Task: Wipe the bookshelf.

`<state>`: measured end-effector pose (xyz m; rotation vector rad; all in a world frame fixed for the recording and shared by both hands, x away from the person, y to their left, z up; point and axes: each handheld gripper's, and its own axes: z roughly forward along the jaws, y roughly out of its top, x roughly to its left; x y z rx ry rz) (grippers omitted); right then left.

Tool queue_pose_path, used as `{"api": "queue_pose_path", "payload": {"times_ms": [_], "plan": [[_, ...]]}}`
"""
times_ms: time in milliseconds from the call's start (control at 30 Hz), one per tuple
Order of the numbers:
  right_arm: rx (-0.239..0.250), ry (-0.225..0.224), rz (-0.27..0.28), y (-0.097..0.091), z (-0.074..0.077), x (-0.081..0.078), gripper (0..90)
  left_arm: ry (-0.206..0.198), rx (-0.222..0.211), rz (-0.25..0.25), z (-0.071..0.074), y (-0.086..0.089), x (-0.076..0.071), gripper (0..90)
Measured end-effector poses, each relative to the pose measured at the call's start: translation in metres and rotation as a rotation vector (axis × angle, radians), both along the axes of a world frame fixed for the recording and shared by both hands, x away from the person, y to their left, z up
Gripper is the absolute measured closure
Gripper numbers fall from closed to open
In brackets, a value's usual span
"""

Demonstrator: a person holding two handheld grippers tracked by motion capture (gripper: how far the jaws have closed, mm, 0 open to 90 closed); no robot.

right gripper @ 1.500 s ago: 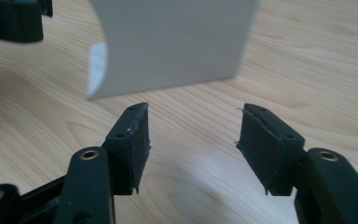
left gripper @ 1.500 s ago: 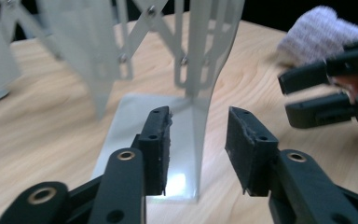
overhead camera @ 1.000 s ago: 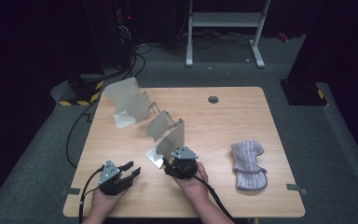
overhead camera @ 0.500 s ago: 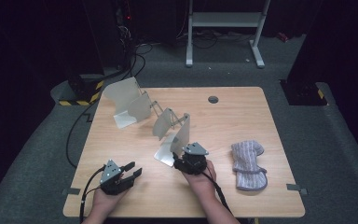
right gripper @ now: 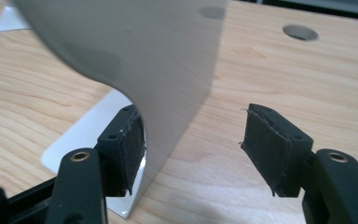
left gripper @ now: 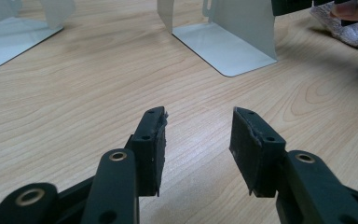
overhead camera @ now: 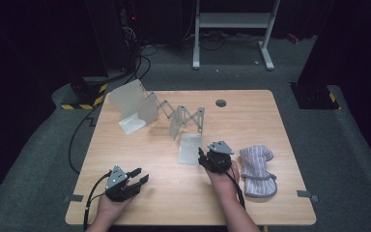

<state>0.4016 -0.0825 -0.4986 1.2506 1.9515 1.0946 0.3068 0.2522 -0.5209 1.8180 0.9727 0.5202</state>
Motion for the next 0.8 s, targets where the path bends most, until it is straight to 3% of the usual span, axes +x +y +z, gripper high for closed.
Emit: {"api": "queue_pose_path", "payload": {"times_ms": [167, 367, 567, 600, 800], "plan": [[0.001, -0.034, 0.042, 0.012, 0.005, -0.001, 39.1, 0.002, 0.003, 0.011, -0.001, 0.004, -0.003, 54.5], [0.011, -0.049, 0.033, 0.017, 0.004, 0.007, 45.3, 0.007, 0.003, 0.025, -0.002, 0.008, -0.006, 54.4], [0.050, -0.003, 0.035, 0.012, 0.001, 0.020, 59.1, 0.009, 0.011, 0.034, -0.003, 0.011, -0.009, 54.4], [0.051, -0.002, 0.042, 0.012, 0.001, 0.020, 65.8, 0.009, 0.011, 0.035, -0.003, 0.011, -0.009, 54.4], [0.033, -0.007, 0.019, 0.008, 0.001, 0.019, 76.4, 0.010, 0.010, 0.026, -0.003, 0.009, -0.008, 54.4]]}}
